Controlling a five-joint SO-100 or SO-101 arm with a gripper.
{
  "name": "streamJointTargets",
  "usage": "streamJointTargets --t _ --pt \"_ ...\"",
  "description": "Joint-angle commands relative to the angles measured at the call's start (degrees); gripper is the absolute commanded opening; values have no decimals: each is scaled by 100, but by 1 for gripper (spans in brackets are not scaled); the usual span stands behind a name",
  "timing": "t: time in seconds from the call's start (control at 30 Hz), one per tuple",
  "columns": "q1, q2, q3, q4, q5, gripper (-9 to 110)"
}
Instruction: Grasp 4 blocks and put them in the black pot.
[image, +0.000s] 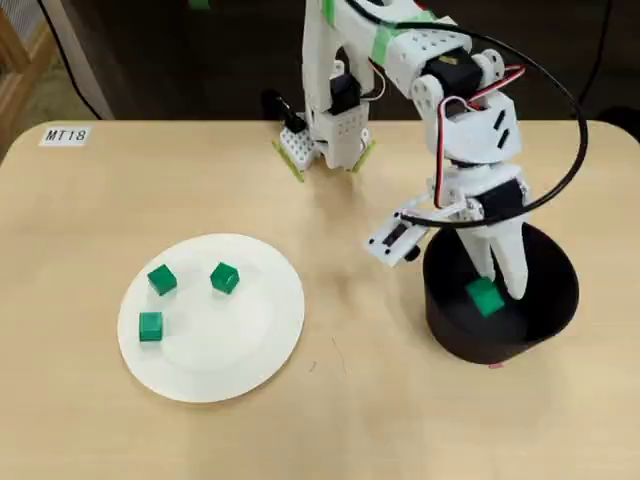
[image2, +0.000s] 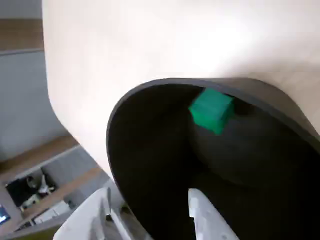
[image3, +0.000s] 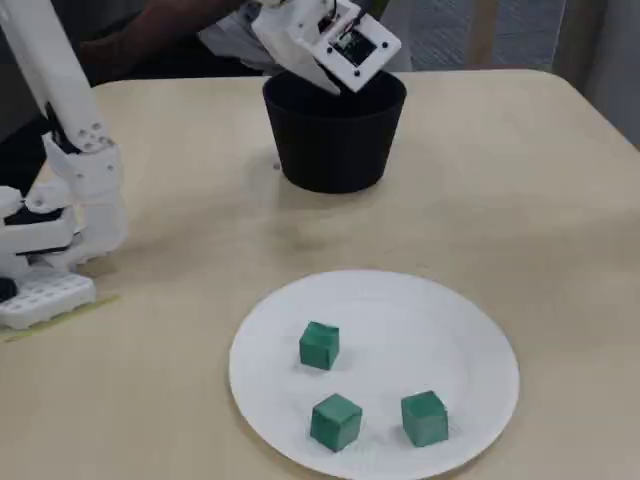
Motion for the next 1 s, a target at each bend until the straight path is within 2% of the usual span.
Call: streamJointTargets --t 0.0,0.07,0.2,0.43,0.53,0.63,0.8,0.97 --pt "44 352 -26 88 26 12" --pt "211 519 -79 264 0 -2" --pt "1354 1248 -141 765 -185 -2" --pt "5063 1846 -26 1441 -1143 -2" --pt "6091 1380 -53 1441 -1512 -2" --pt "6557 905 -88 1450 -1635 -2" --pt "6706 360 -237 1362 -1318 -2" --pt "6486 -1116 -1784 1934 -1573 -2"
